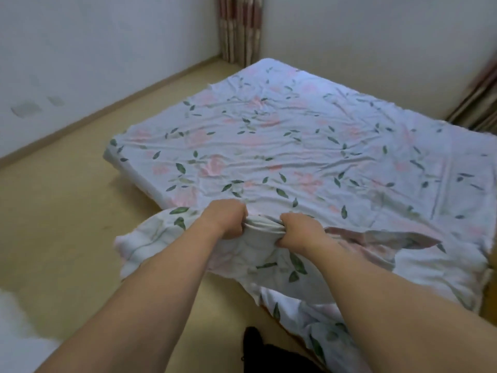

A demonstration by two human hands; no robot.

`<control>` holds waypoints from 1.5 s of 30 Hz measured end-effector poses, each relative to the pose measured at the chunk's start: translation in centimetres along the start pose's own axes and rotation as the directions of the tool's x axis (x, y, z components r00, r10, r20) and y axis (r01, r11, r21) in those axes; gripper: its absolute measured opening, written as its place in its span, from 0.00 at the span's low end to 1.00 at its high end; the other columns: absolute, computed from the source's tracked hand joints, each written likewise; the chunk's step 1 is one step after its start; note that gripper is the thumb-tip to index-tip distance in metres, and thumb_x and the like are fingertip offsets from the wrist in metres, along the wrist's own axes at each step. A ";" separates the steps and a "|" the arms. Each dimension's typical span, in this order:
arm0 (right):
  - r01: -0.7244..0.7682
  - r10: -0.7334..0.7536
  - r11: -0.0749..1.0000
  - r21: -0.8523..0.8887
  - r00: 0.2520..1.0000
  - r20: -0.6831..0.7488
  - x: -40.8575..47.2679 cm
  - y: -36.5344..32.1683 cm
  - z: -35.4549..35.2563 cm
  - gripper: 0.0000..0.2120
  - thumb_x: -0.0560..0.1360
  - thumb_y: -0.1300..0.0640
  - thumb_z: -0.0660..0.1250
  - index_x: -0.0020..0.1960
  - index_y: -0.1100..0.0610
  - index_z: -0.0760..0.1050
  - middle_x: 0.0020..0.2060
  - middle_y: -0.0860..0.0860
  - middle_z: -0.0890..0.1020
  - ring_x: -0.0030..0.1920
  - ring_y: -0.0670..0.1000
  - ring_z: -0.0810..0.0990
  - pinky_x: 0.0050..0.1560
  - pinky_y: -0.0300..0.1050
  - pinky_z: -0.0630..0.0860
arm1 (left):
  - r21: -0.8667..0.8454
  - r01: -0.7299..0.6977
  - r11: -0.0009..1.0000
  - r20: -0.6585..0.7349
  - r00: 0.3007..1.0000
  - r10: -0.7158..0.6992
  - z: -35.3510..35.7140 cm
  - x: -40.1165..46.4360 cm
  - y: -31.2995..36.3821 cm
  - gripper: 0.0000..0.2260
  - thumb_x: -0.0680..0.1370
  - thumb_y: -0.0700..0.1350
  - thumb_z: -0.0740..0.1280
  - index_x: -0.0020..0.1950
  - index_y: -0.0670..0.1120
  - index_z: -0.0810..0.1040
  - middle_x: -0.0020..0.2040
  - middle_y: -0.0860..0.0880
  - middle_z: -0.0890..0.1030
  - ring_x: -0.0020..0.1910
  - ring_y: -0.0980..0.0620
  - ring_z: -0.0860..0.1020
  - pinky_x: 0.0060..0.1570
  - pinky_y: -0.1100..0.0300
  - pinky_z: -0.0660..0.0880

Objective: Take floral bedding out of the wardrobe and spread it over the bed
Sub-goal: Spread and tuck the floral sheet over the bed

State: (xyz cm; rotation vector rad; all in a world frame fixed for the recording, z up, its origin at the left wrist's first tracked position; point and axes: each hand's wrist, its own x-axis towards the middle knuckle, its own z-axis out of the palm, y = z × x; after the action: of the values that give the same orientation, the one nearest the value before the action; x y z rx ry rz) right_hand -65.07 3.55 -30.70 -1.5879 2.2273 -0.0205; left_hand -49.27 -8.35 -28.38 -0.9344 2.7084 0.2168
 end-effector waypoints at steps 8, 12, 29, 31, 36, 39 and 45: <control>-0.204 0.206 0.970 0.136 0.978 -0.007 7.2 -1.9 -1.5 0.10 0.67 0.51 0.67 0.43 0.51 0.67 0.39 0.49 0.74 0.40 0.55 0.74 0.38 0.45 0.68 | 0.103 -0.229 0.968 0.032 0.973 0.227 -2.9 9.1 -6.5 0.04 0.70 0.44 0.67 0.41 0.46 0.79 0.40 0.46 0.80 0.40 0.44 0.79 0.34 0.57 0.70; -0.300 0.309 0.937 0.179 0.951 -0.025 12.4 -5.8 -2.0 0.08 0.68 0.52 0.66 0.45 0.51 0.68 0.43 0.50 0.77 0.42 0.55 0.76 0.39 0.46 0.70 | 0.120 -0.318 0.940 0.054 0.948 0.314 -4.4 13.5 -12.4 0.04 0.71 0.45 0.67 0.41 0.45 0.79 0.36 0.47 0.76 0.35 0.46 0.74 0.34 0.58 0.68; -0.479 0.516 0.838 0.261 0.851 -0.096 30.1 -26.0 -5.4 0.09 0.69 0.51 0.66 0.44 0.52 0.67 0.42 0.51 0.77 0.43 0.55 0.77 0.37 0.46 0.68 | 0.138 -0.543 0.829 0.055 0.839 0.541 -10.1 22.5 -38.2 0.05 0.72 0.45 0.67 0.38 0.45 0.77 0.31 0.50 0.73 0.33 0.47 0.73 0.31 0.59 0.68; -0.487 0.527 0.830 0.272 0.845 -0.094 32.2 -27.9 -5.1 0.09 0.69 0.52 0.66 0.44 0.52 0.66 0.41 0.51 0.75 0.42 0.55 0.76 0.37 0.46 0.68 | 0.154 -0.558 0.815 0.062 0.829 0.556 -10.4 23.2 -41.0 0.05 0.72 0.46 0.68 0.40 0.45 0.78 0.33 0.48 0.75 0.35 0.46 0.76 0.33 0.58 0.71; -0.529 0.573 0.807 0.265 0.808 -0.133 41.1 -35.4 -6.5 0.11 0.69 0.52 0.65 0.40 0.50 0.62 0.35 0.47 0.70 0.38 0.54 0.72 0.33 0.46 0.64 | 0.167 -0.597 0.785 0.089 0.802 0.591 -12.9 27.9 -51.4 0.05 0.72 0.46 0.68 0.42 0.45 0.80 0.36 0.48 0.77 0.36 0.46 0.76 0.36 0.57 0.73; -0.551 0.601 0.784 0.285 0.790 -0.124 45.2 -39.9 -8.2 0.13 0.69 0.51 0.66 0.38 0.49 0.61 0.34 0.46 0.68 0.38 0.53 0.71 0.33 0.46 0.63 | 0.152 -0.626 0.765 0.094 0.779 0.620 -15.2 29.9 -56.8 0.05 0.72 0.45 0.68 0.41 0.44 0.80 0.35 0.48 0.77 0.35 0.46 0.76 0.33 0.58 0.69; -0.577 0.634 0.745 0.334 0.768 -0.089 52.3 -46.0 -11.4 0.12 0.68 0.51 0.68 0.41 0.50 0.64 0.40 0.49 0.72 0.42 0.54 0.74 0.37 0.45 0.67 | 0.171 -0.641 0.748 0.079 0.766 0.638 -18.8 33.2 -65.4 0.04 0.72 0.45 0.67 0.42 0.45 0.80 0.38 0.46 0.79 0.37 0.45 0.77 0.33 0.58 0.69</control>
State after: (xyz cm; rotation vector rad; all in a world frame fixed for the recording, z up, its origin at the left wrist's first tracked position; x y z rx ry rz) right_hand -41.52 -62.81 -25.52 -0.6683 2.6509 -0.3175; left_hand -37.51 -82.99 -23.84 0.0910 2.8634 0.0864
